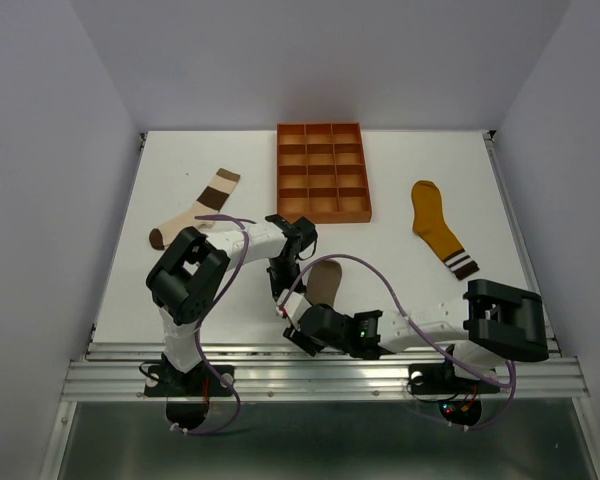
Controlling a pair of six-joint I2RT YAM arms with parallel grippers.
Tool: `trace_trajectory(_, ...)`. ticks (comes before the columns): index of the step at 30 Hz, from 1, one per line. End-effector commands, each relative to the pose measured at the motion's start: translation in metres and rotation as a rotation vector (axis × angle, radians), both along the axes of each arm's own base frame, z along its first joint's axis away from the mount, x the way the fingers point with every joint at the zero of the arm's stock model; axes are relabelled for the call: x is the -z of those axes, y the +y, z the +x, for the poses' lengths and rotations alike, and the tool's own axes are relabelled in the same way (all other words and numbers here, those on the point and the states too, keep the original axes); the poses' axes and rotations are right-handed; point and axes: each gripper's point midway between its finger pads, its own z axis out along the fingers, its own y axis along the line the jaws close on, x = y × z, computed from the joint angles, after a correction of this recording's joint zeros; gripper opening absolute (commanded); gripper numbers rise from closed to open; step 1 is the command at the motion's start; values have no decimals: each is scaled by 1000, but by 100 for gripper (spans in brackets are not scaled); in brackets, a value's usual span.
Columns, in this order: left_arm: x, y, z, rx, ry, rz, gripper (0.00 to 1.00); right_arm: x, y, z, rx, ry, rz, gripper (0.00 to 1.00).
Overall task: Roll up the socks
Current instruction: Roll the sock at the center of the board.
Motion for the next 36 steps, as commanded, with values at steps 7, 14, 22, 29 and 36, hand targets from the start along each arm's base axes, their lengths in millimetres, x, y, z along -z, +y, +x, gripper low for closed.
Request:
trace_trajectory(7, -1, 4, -4, 27, 16, 26, 0, 20, -11, 5, 101, -27, -94, 35)
trace_trajectory(14, -11, -7, 5, 27, -32, -37, 22, 29, -17, 5, 154, 0, -106, 2)
trace_trajectory(22, -27, 3, 42, -4, -177, -35, 45, 26, -8, -7, 133, 96, -52, 1)
trace_trajectory(29, -45, 28, 81, -103, -291, -80, 46, 8, -1, 2, 93, 241, 80, 1)
trace_trajectory(36, -59, 47, 100, -171, -372, -131, 49, 7, 1, 3, 34, 412, 150, 1)
